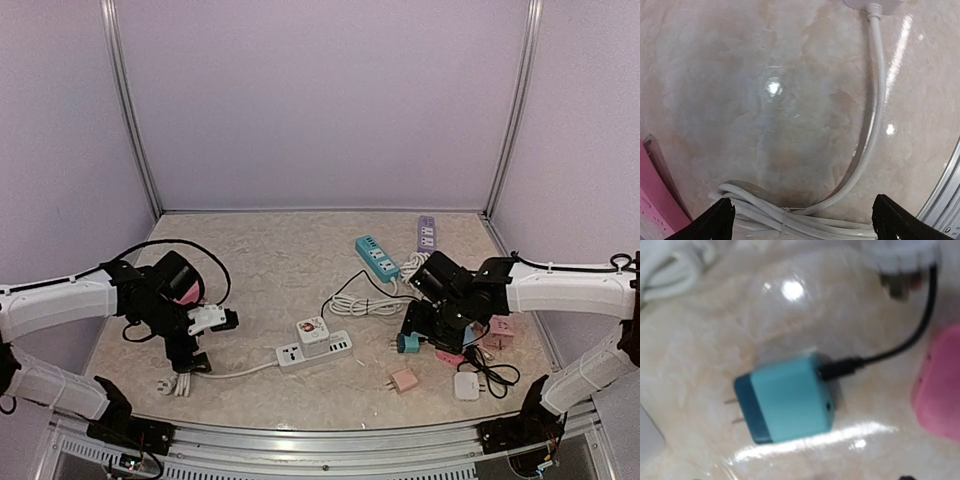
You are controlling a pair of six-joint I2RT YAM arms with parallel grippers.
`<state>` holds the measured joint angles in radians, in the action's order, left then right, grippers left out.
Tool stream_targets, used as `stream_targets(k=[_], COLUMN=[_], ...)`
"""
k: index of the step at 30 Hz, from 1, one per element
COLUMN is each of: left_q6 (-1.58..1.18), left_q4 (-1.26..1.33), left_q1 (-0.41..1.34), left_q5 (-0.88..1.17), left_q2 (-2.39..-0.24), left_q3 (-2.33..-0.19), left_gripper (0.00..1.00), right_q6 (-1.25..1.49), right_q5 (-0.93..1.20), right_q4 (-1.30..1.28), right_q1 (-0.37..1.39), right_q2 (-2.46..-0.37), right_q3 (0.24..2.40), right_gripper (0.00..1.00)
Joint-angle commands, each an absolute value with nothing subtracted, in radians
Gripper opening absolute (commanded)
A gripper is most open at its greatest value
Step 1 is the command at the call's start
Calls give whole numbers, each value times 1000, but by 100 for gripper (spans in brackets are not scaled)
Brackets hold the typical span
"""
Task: Insert the plug
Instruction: Adjust the socket at the center of the board.
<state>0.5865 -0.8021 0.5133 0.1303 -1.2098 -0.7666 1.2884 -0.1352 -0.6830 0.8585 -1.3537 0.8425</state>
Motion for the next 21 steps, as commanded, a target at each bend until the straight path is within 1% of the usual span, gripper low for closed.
stream_targets(k=[1, 4, 8, 13, 18, 21], left_q6=[679, 670, 681, 684, 690, 700], left_q4=[-780, -718, -631, -527, -486, -444], left_q1=[675, 732, 780, 779, 767, 733], left_q5=[52, 13, -51, -90, -105, -133], left_q2=[-1197, -1232, -1276, -1302, -1341, -1362], left_q3=[-682, -658, -625, -611, -597, -587], left_gripper=[94, 94, 94, 91, 87, 85], right_q6=[1196, 1162, 1137, 1099, 1076, 1068], right_q5=[-190, -207, -181, -164, -168, -167], right_q4=[-747, -746, -680, -663, -677, -680], right_q1=[839, 815, 779, 770, 769, 769], right_q2=[-1400, -1429, -1461, -1511, -1540, -1540], right_q3=[910, 927, 928, 953, 974, 976], right_gripper=[83, 83, 82, 82, 80, 79])
